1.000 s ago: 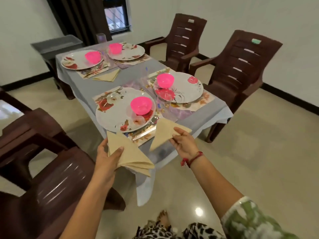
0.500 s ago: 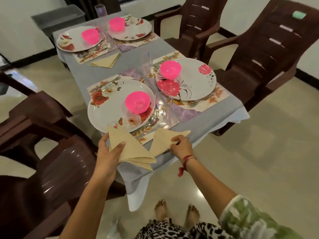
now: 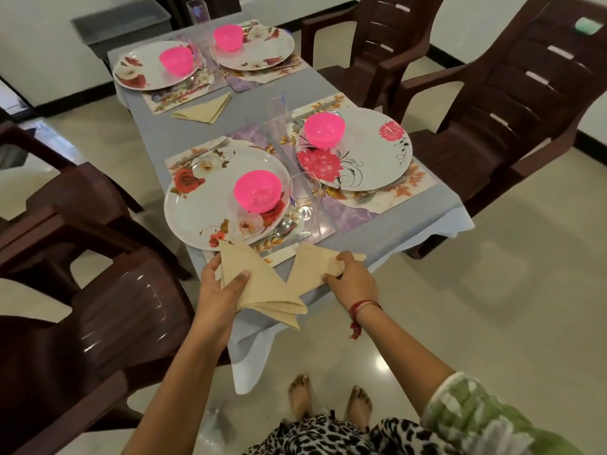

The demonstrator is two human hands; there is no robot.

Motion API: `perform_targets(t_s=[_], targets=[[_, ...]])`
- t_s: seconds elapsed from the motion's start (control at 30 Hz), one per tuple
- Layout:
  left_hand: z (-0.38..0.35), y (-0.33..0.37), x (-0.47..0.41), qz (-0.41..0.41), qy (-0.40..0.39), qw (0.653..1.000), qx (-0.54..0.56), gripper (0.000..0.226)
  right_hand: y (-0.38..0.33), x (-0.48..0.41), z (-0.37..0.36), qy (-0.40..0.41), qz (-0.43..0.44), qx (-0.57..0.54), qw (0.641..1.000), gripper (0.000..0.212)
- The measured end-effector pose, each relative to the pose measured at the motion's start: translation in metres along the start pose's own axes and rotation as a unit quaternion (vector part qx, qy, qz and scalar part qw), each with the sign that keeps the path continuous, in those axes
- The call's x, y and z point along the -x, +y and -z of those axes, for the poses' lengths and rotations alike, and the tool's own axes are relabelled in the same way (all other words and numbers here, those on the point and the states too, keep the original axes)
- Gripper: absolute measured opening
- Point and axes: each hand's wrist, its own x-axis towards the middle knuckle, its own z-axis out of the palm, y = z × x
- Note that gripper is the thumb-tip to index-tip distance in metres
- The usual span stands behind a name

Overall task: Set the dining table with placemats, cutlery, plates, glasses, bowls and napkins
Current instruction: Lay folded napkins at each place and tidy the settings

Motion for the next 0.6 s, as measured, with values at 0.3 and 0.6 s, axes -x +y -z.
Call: perform_targets(t_s=[0.3,0.6], targets=[[-0.012,0.007,-0.008,-0.017,-0.022,0.999,0.026,0.060,0.012,-0.014,0.000,0.018,0.109,0.095,0.989,0.024],[-0.108,0.020,-0.002,-0.083,-0.142,0.986,0.012,0.063,0.011,-0.018,0.100,0.039,0.107,-0.354,0.928,0.010]])
